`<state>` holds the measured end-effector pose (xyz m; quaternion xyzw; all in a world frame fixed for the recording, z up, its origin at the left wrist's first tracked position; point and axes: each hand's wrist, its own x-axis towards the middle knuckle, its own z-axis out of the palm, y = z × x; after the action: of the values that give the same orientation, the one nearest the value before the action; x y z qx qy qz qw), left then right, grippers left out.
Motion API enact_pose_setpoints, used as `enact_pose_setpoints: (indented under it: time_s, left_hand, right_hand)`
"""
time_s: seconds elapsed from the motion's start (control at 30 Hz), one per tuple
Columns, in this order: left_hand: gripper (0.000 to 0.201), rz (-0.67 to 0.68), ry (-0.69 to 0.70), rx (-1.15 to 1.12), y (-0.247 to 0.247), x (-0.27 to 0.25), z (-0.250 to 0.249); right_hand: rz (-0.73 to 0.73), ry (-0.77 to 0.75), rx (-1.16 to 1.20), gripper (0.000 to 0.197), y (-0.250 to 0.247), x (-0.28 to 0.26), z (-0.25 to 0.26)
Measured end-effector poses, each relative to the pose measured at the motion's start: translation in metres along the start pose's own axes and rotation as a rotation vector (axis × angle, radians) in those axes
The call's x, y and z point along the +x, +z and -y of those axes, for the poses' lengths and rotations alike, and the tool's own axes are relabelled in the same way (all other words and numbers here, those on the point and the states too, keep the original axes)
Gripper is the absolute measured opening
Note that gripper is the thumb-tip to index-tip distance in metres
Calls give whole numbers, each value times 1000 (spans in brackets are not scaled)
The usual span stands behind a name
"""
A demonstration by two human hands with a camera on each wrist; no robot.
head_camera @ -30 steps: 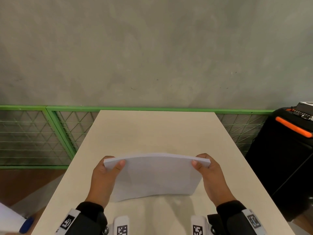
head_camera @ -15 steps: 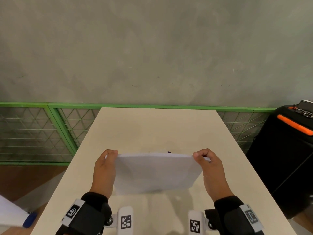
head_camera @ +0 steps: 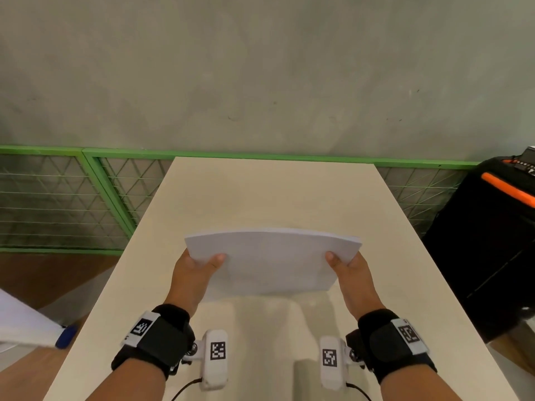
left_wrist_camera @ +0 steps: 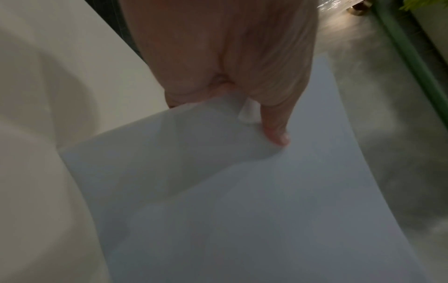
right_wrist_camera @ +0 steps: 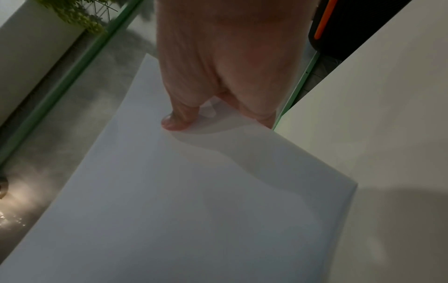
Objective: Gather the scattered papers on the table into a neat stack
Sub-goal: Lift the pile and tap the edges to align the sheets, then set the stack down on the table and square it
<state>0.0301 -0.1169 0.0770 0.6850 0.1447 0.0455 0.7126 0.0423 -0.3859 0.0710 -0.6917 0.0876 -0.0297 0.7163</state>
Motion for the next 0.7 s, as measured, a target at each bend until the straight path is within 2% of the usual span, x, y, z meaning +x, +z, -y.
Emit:
enact_pose_setpoints:
  time_s: [0.03, 0.07, 0.1, 0.17, 0.2, 0.43, 0.7]
  left_hand:
    - [29, -4, -8, 2, 0, 1, 1]
    - [28, -7, -9, 5, 0, 2, 3]
    - [28, -4, -5, 10, -1, 2, 4]
    - [30, 12, -4, 20, -2, 3, 6]
    - [31, 21, -8, 21, -3, 4, 8]
    - [34, 40, -63, 62, -9, 6, 32]
    - [23, 34, -158, 207, -11, 11, 70]
  right_hand:
    - [-9, 6, -2, 66, 0, 1, -2]
    - [-15, 9, 0, 72, 0, 1, -2]
    - [-14, 18, 2, 63, 0, 2, -4]
    - [3, 42, -8, 29, -1, 3, -9]
    - [1, 55, -27, 24, -1, 3, -12]
    - [0, 156, -267, 34, -8, 2, -51]
    - [-2, 239, -445, 16, -8, 7, -74]
